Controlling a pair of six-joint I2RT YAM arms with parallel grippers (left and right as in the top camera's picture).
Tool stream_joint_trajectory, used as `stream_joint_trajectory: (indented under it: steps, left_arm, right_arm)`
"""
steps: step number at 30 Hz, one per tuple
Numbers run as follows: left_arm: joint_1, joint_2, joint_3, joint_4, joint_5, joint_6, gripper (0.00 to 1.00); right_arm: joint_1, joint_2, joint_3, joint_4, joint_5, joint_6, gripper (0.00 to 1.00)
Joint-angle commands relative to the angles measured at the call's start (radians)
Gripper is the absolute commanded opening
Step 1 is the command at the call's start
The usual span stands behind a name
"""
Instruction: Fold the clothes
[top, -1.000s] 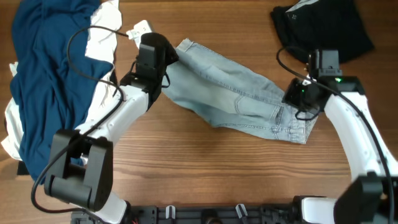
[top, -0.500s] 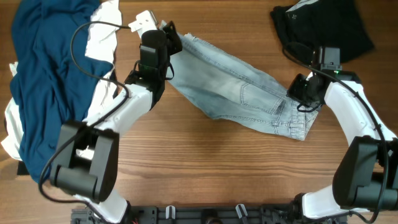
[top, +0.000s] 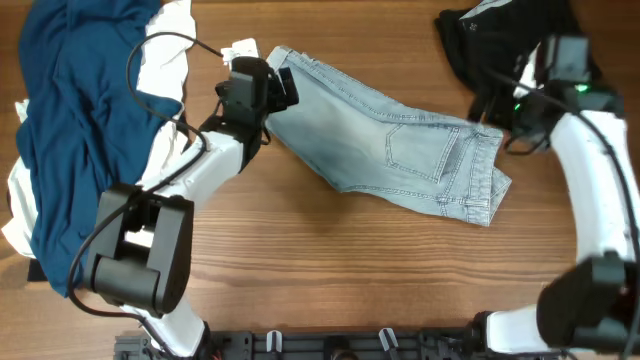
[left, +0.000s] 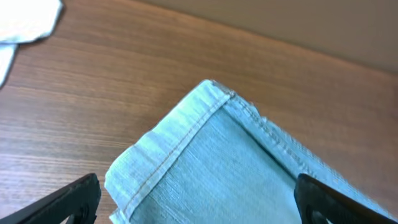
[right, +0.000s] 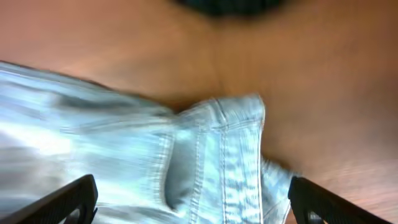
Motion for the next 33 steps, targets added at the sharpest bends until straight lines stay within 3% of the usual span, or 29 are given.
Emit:
stream_joint_trajectory:
  steps: [1,8,16,19,21,22,23,26,28,33]
  left_arm:
    - [0.033,0.027,0.006,-0.051,0.165,0.085,1.0]
    - [0.039,0.117,0.006,-0.138,0.165,0.085,0.96]
    - [0.045,0.19,0.006,-0.134,0.134,0.084,0.72]
    - [0.045,0.217,0.006,-0.121,0.13,0.084,0.54]
    - [0.045,0.23,0.006,-0.117,0.127,0.08,0.32]
    - [0.046,0.232,0.006,-0.127,0.107,0.068,0.26]
    - [0.051,0.232,0.006,-0.156,0.072,0.03,0.15]
    - [0.105,0.208,0.015,-0.362,0.049,-0.074,0.04]
    - [0.185,0.164,0.019,-0.596,0.074,-0.193,0.04]
    - [0.38,0.116,0.019,-0.981,0.308,-0.203,0.04]
  right_arm:
    - [0.002,-0.073,0.109,-0.035,-0.039,-0.09,1.0]
    - [0.049,-0.072,0.108,-0.06,-0.039,-0.081,1.0]
    - [0.068,-0.072,0.108,-0.056,-0.039,-0.052,1.0]
    - [0.068,-0.072,0.108,-0.056,-0.038,-0.036,1.0]
    - [0.068,-0.072,0.108,-0.056,-0.038,-0.035,0.99]
    - [0.068,-0.072,0.108,-0.057,-0.038,-0.034,0.96]
    - [0.068,-0.072,0.108,-0.057,-0.038,-0.016,0.95]
    - [0.068,-0.064,0.108,-0.06,-0.039,0.025,0.93]
    - [0.078,-0.037,0.108,-0.068,-0.038,0.034,0.93]
    - [0.164,0.113,0.108,-0.053,-0.039,0.034,0.93]
